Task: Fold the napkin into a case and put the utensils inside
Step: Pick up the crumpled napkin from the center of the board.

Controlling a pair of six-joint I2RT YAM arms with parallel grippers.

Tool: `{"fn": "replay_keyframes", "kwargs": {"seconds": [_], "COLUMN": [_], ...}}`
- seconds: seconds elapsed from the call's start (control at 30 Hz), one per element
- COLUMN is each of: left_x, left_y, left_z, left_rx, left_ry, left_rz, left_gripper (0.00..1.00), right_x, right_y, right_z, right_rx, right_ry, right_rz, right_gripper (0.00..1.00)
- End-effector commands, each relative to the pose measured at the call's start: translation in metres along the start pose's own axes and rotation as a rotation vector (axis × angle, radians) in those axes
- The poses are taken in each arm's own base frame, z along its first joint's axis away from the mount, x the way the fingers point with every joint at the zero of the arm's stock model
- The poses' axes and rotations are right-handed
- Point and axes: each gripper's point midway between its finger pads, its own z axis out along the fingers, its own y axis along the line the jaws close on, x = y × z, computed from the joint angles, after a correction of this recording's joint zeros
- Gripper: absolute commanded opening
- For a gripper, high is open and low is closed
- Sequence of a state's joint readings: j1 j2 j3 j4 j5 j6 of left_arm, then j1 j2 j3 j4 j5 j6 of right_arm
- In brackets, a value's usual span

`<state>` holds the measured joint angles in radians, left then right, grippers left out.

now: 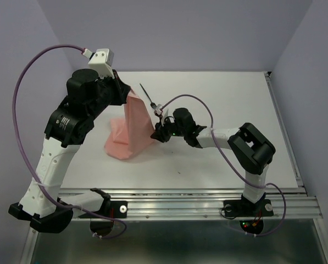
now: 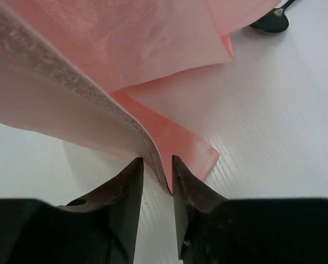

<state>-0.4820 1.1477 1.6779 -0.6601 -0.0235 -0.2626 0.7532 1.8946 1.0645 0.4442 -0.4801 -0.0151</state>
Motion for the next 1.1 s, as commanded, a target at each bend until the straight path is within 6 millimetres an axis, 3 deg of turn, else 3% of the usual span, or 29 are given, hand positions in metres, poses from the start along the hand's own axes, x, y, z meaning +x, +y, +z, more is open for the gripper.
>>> {"fn": "replay_keyframes", "kwargs": {"seconds": [0.0, 0.03, 0.07, 0.13, 0.2, 0.23, 0.3, 0.33, 0.37, 0.47, 0.57, 0.63, 0.67, 0.7, 0.73, 0.77, 0.83, 0.87, 0.93, 1.0, 1.03, 1.07], "left_x": [-0.017, -0.018, -0.019, -0.018, -0.017, -0.014, -0.011, -0.008, -0.008, -0.01, -0.025, -0.057, -0.059, -0.09, -0.099, -0.096, -0.111, -0.115, -0.111, -0.117, -0.088, -0.086], "left_y": [0.002, 0.003, 0.003, 0.005, 0.005, 0.006, 0.005, 0.003, 0.002, -0.004, -0.01, -0.019, -0.019, -0.026, -0.033, -0.035, -0.043, -0.045, -0.048, -0.052, -0.047, -0.048], "left_z": [-0.002, -0.001, -0.001, 0.002, 0.006, 0.009, 0.017, 0.023, 0.027, 0.043, 0.057, 0.058, 0.076, 0.071, 0.074, 0.096, 0.103, 0.102, 0.105, 0.091, 0.103, 0.09], "left_rx": [-0.014, -0.021, -0.023, -0.03, -0.032, -0.033, -0.027, -0.018, -0.012, 0.013, 0.033, 0.056, 0.05, 0.063, 0.088, 0.095, 0.118, 0.127, 0.147, 0.181, 0.184, 0.198], "left_ry": [-0.059, -0.059, -0.063, -0.061, -0.058, -0.05, -0.039, -0.028, -0.027, -0.029, -0.077, -0.162, -0.154, -0.22, -0.23, -0.203, -0.224, -0.231, -0.224, -0.276, -0.212, -0.221], "left_rz": [0.013, 0.015, 0.014, 0.017, 0.017, 0.019, 0.02, 0.019, 0.019, 0.014, 0.005, 0.015, 0.023, 0.028, 0.034, 0.041, 0.05, 0.049, 0.048, 0.05, 0.053, 0.053], "left_gripper": [0.0, 0.0, 0.0, 0.0, 0.0, 0.0, 0.0, 0.0, 0.0, 0.0, 0.0, 0.0, 0.0, 0.0, 0.0, 0.0, 0.0, 0.0, 0.0, 0.0, 0.0, 0.0], "right_x": [-0.022, -0.026, -0.025, -0.019, -0.034, -0.032, -0.047, -0.047, -0.062, -0.077, -0.115, -0.136, -0.145, -0.169, -0.182, -0.194, -0.227, -0.234, -0.234, -0.227, -0.216, -0.193], "right_y": [-0.004, -0.011, -0.016, -0.038, -0.048, -0.067, -0.074, -0.092, -0.095, -0.121, -0.13, -0.145, -0.153, -0.164, -0.167, -0.167, -0.159, -0.155, -0.148, -0.132, -0.129, -0.121], "right_z": [-0.001, -0.006, -0.01, -0.024, -0.045, -0.061, -0.086, -0.108, -0.127, -0.178, -0.227, -0.266, -0.279, -0.305, -0.316, -0.323, -0.352, -0.36, -0.376, -0.397, -0.405, -0.411], "right_rx": [0.029, 0.085, 0.125, 0.283, 0.389, 0.525, 0.631, 0.731, 0.772, 0.925, 1.026, 1.135, 1.177, 1.252, 1.288, 1.313, 1.39, 1.403, 1.447, 1.474, 1.499, 1.505], "right_ry": [-0.074, -0.084, -0.083, -0.079, -0.117, -0.117, -0.135, -0.136, -0.159, -0.172, -0.241, -0.257, -0.26, -0.294, -0.312, -0.327, -0.384, -0.398, -0.409, -0.42, -0.412, -0.373], "right_rz": [-0.028, -0.03, -0.024, 0.022, 0.016, 0.018, 0.007, 0.004, -0.021, -0.037, -0.088, -0.145, -0.156, -0.176, -0.185, -0.198, -0.224, -0.233, -0.22, -0.208, -0.185, -0.169], "right_gripper": [0.26, 0.06, 0.01, 0.01, 0.01, 0.01, 0.01, 0.01, 0.01, 0.01, 0.01, 0.01, 0.01, 0.01, 0.01, 0.01, 0.01, 0.01, 0.01, 0.01, 0.01, 0.01]}}
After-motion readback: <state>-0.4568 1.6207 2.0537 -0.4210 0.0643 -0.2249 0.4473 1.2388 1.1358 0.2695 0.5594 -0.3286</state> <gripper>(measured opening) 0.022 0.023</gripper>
